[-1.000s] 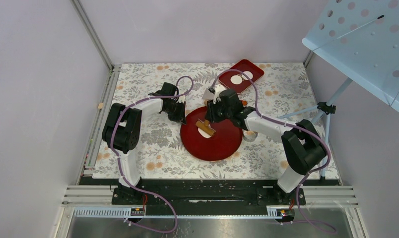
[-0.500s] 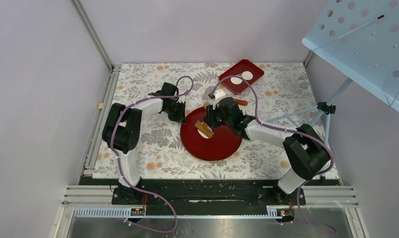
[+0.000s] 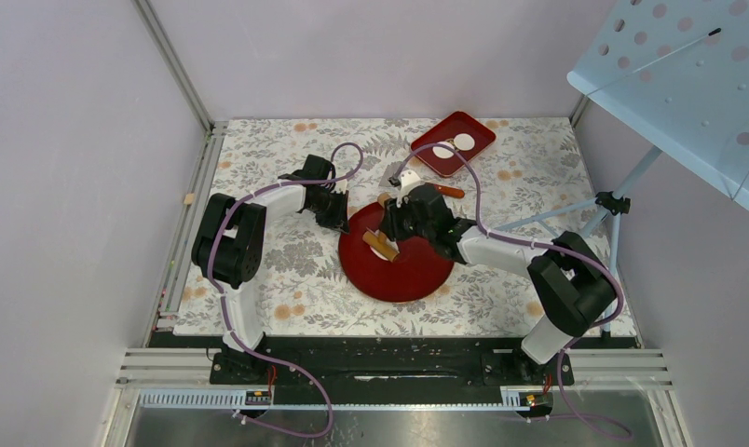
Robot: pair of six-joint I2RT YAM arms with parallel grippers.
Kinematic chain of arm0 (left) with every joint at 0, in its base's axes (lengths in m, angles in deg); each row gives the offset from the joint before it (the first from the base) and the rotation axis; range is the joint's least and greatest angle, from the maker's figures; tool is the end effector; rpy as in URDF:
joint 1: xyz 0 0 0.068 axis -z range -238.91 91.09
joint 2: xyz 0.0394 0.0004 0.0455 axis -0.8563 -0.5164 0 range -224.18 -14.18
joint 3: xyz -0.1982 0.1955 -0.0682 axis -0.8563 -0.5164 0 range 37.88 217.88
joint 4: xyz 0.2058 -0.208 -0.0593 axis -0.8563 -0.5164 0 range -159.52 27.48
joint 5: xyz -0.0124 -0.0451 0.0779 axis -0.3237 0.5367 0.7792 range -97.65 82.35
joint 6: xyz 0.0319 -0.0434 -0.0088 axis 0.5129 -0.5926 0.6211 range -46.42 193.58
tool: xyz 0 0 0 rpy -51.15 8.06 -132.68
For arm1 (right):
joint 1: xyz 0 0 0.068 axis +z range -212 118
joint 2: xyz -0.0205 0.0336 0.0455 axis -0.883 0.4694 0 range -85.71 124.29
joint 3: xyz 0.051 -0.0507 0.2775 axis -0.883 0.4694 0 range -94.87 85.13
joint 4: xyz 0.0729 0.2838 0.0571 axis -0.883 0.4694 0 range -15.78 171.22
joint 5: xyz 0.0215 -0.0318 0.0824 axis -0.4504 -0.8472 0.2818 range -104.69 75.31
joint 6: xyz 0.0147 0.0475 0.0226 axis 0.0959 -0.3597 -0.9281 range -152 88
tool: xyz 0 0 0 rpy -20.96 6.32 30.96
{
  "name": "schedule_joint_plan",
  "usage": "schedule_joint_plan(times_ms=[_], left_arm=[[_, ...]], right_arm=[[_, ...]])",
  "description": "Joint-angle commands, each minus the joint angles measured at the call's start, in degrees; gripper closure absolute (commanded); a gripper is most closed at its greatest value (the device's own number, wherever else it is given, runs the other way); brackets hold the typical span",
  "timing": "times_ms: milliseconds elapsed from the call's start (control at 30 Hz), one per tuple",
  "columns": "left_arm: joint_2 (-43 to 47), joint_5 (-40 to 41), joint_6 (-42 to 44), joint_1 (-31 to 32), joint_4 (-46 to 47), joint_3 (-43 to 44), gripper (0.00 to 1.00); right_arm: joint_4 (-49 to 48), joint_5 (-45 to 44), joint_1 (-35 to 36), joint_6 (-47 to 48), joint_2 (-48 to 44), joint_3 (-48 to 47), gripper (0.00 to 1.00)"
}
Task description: Roll out the dumpling wrappers from the dough
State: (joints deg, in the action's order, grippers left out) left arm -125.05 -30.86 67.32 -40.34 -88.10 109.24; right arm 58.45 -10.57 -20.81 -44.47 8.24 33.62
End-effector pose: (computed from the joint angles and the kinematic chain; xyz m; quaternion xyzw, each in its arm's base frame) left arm 0.3954 -0.1479 0.1414 0.1457 0.9464 -0.2372 0.1640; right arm 0.2904 0.2577 0.1939 -0.2292 0.8194 0.2640 0.4543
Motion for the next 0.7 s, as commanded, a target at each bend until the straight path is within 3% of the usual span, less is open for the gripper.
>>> schedule_joint_plan(times_ms=[0,467,667], left_arm=[[-1.4,0.1,0.4,-0.6,-1.4,0.7,1.00],[-1.5,0.0,0.5,-0.6,-1.8,0.9,1.00],[-1.5,0.0,0.5,-0.7,-1.8,0.9,1.00]], right_arm=[[18.7,2.1,2.4,1.0,6.3,4.8,1.00],[17.6,3.3,3.8,1.4,8.3,4.9,1.00],[19.2,5.9,4.1,3.0,4.7,1.5,1.00]])
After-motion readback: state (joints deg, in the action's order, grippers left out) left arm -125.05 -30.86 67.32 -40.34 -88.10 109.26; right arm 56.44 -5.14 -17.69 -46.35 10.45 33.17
